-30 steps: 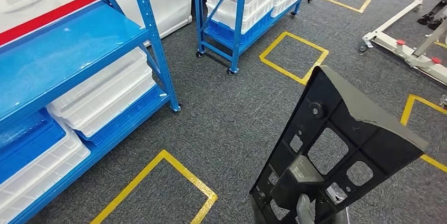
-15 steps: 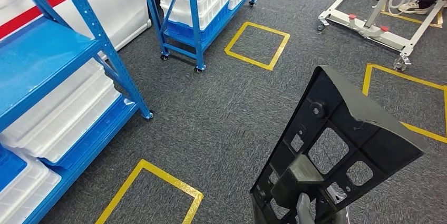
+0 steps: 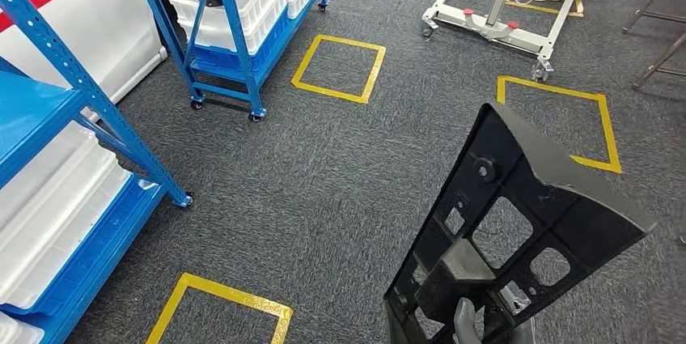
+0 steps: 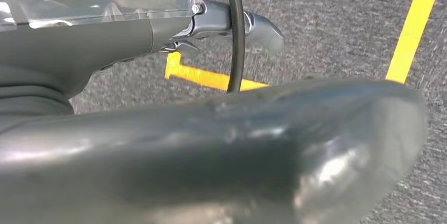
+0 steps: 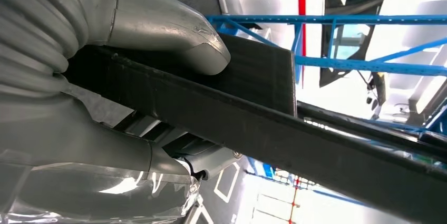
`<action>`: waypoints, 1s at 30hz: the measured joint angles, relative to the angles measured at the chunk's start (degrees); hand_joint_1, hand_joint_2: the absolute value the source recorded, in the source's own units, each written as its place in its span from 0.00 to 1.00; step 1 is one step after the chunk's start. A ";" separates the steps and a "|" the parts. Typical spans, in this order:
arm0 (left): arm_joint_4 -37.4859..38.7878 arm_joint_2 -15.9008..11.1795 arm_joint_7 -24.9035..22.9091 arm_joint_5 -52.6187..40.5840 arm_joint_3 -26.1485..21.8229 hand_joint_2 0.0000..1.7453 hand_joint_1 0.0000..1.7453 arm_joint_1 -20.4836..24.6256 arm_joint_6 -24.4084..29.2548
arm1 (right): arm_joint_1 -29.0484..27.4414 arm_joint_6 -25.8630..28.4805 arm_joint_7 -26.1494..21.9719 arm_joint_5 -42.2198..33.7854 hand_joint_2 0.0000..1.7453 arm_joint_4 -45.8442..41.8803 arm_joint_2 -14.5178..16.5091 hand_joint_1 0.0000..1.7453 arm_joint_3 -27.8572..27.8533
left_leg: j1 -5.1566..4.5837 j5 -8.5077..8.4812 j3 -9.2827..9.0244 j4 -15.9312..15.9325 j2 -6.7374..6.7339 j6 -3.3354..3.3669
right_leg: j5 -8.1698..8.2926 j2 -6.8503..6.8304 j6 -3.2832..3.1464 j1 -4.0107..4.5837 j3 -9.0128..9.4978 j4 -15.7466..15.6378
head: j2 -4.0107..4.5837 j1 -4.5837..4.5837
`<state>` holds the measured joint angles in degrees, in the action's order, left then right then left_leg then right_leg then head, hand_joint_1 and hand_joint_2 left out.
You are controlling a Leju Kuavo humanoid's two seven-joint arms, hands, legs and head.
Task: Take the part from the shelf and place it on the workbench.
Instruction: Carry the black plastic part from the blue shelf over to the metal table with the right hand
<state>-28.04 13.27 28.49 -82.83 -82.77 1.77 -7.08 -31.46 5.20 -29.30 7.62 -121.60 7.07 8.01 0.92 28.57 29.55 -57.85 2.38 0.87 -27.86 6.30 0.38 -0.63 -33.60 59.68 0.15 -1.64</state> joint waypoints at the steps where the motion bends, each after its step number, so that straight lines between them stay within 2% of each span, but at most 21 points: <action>1: -0.05 0.05 0.01 0.01 0.00 0.00 0.00 0.00 0.00 | 0.04 0.01 0.00 0.02 1.00 -0.01 -0.01 1.00 -0.01 | 0.07 -0.20 -0.06 0.31 -0.81 0.37 | -1.25 -1.85 0.22 0.09 -0.89 1.91 | 0.00 0.01; 2: -0.11 0.09 0.02 0.01 0.00 0.00 0.00 -0.06 0.00 | 0.09 0.02 -0.01 0.03 1.00 -0.01 -0.01 1.00 -0.02 | -0.01 -0.26 -0.09 0.42 -1.65 0.61 | -3.10 -3.92 0.39 0.11 -2.35 5.03 | 0.00 0.00; 4: -0.25 0.09 0.01 0.00 -0.01 0.00 0.00 -0.30 0.00 | 0.19 0.07 0.00 0.05 1.00 -0.01 -0.01 1.00 -0.01 | -0.24 -0.20 0.00 0.43 -3.38 0.79 | -6.73 -5.77 0.78 0.00 -6.12 12.68 | 0.00 0.00; 5: -0.28 0.09 -0.01 0.00 -0.02 0.00 0.00 -0.36 0.00 | 0.16 0.09 0.01 0.05 1.00 0.01 -0.01 1.00 -0.02 | -0.33 -0.13 0.02 0.42 -4.26 0.80 | -7.34 -5.95 0.88 -0.10 -7.31 15.09 | 0.00 0.00; 6: -0.29 0.09 -0.01 -0.01 -0.02 0.00 0.00 -0.37 -0.01 | 0.13 0.11 0.01 0.05 1.00 0.02 -0.01 1.00 -0.02 | -0.38 -0.05 0.00 0.41 -5.07 0.77 | -6.87 -6.04 0.92 -0.14 -7.47 15.45 | 0.00 0.01; 7: -0.30 0.09 -0.01 -0.01 -0.02 0.00 0.00 -0.32 -0.01 | 0.12 0.12 0.02 0.05 1.00 0.03 -0.01 1.00 -0.03 | -0.41 0.06 -0.09 0.41 -5.82 0.71 | -5.43 -6.23 0.87 -0.14 -6.43 13.57 | 0.00 0.01; 8: -0.31 0.13 -0.01 -0.01 -0.01 0.00 0.00 -0.25 -0.01 | 0.11 0.13 0.02 0.05 1.00 0.03 -0.01 1.00 -0.03 | -0.42 0.22 -0.27 0.41 -6.52 0.60 | -3.34 -6.89 0.72 -0.09 -4.21 9.59 | 0.00 0.01; 10: -0.31 0.20 -0.01 -0.01 0.00 0.00 0.00 -0.17 -0.01 | 0.17 0.13 0.04 0.07 1.00 0.02 -0.01 1.00 -0.02 | -0.59 0.62 -0.75 0.40 -7.67 0.17 | -0.70 -9.18 0.08 0.39 0.15 1.66 | 0.00 0.01; 12: -0.33 0.26 -0.01 -0.01 0.00 0.00 0.00 -0.12 -0.02 | 0.21 0.14 0.07 0.11 1.00 -0.07 -0.02 1.00 0.01 | -0.69 0.87 -1.14 0.42 -8.65 -0.39 | -0.33 -10.16 -0.59 0.92 1.56 -1.20 | 0.00 0.00; 14: -0.36 0.37 -0.01 -0.05 0.00 0.00 0.00 0.06 -0.08 | 0.11 0.19 0.11 0.19 1.00 -0.15 -0.02 1.00 0.03 | -0.65 1.05 -1.44 0.55 -9.48 -0.98 | -0.06 -8.96 -1.14 0.88 1.42 -1.42 | 0.00 -0.01; 16: -0.45 0.48 0.00 -0.15 0.00 0.00 0.00 0.21 -0.17 | 0.04 0.28 0.21 0.27 1.00 -0.20 -0.01 1.00 0.06 | -0.53 2.45 -1.06 -0.94 -7.57 -1.52 | 0.32 -7.77 -1.80 0.53 1.55 -2.03 | 0.00 -0.01; 18: -0.56 0.50 -0.01 -0.30 -0.01 0.00 0.00 0.14 -0.24 | 0.14 0.33 0.34 0.32 1.00 -0.25 0.00 1.00 0.19 | -0.37 5.91 1.56 -6.95 -4.21 -1.76 | 0.56 -6.53 -2.27 0.39 1.62 -2.34 | 0.00 -0.01; 20: -0.61 0.52 -0.03 -0.46 -0.02 0.00 0.00 -0.12 -0.26 | 0.23 0.38 0.44 0.33 1.00 -0.23 0.01 1.00 0.29 | -0.34 8.74 5.15 -14.32 -3.00 -1.83 | 0.57 -5.01 -2.44 0.52 1.56 -2.24 | 0.00 -0.01; 21: -0.62 0.53 -0.03 -0.50 -0.02 0.00 0.00 -0.24 -0.27 | 0.21 0.45 0.47 0.36 1.00 -0.22 0.01 1.00 0.30 | -0.34 8.68 6.12 -15.97 -2.87 -1.84 | 0.56 -4.18 -2.47 0.58 1.57 -2.15 | 0.00 -0.01; 22: -0.63 0.54 -0.03 -0.52 -0.02 0.00 0.00 -0.29 -0.29 | 0.22 0.52 0.50 0.40 1.00 -0.21 0.01 1.00 0.30 | -0.34 7.44 6.11 -15.41 -2.78 -1.79 | 0.53 -3.31 -2.46 0.60 1.60 -2.01 | 0.00 -0.01; 23: -0.68 0.55 -0.02 -0.55 -0.02 0.00 0.00 -0.30 -0.34 | 0.22 0.62 0.55 0.44 1.00 -0.21 0.01 1.00 0.32 | -0.32 5.34 5.19 -12.82 -2.51 -1.70 | 0.47 -2.44 -2.42 0.58 1.62 -1.83 | 0.00 -0.01; 24: -0.73 0.55 -0.02 -0.58 -0.02 0.00 0.00 -0.28 -0.39 | 0.22 0.70 0.59 0.48 1.00 -0.21 0.01 1.00 0.34 | -0.27 3.00 3.67 -8.88 -1.76 -1.57 | 0.37 -1.59 -2.31 0.53 1.63 -1.58 | 0.00 -0.02; 25: -0.78 0.55 -0.01 -0.66 -0.03 0.00 0.00 -0.24 -0.47 | 0.24 0.79 0.64 0.50 1.00 -0.21 0.01 1.00 0.37 | -0.21 1.40 2.21 -5.24 -0.20 -1.43 | 0.25 -0.82 -2.12 0.51 1.51 -1.27 | 0.00 -0.01; 27: -0.84 0.60 -0.01 -0.82 -0.04 0.00 0.00 -0.23 -0.58 | 0.34 0.93 0.78 0.53 1.00 -0.21 -0.01 1.00 0.44 | -0.14 0.32 0.67 -1.16 2.30 -1.21 | 0.20 0.58 -1.54 0.29 0.98 -0.73 | 0.00 -0.01; 28: -0.85 0.62 -0.01 -0.92 -0.04 0.00 0.00 -0.20 -0.63 | 0.37 0.97 0.86 0.54 1.00 -0.21 -0.02 1.00 0.50 | -0.25 0.52 0.53 -0.87 2.73 -1.07 | 0.32 1.28 -1.16 0.16 0.66 -0.65 | 0.00 -0.01; 30: -0.92 0.75 -0.02 -1.02 -0.05 0.00 0.00 -0.06 -0.66 | 0.35 1.03 1.06 0.57 1.00 -0.21 -0.05 1.00 0.62 | -0.30 0.18 0.35 -0.37 1.31 -0.44 | 0.50 2.07 -0.41 -0.07 0.18 -0.55 | 0.00 -0.01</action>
<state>-28.97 14.02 28.47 -83.85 -82.82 1.72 -7.74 -31.11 6.23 -28.25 8.19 -121.81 7.02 8.63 0.62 28.75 29.89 -58.23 3.69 0.43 -27.36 8.37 -0.04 -0.71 -33.41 59.13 0.15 -1.65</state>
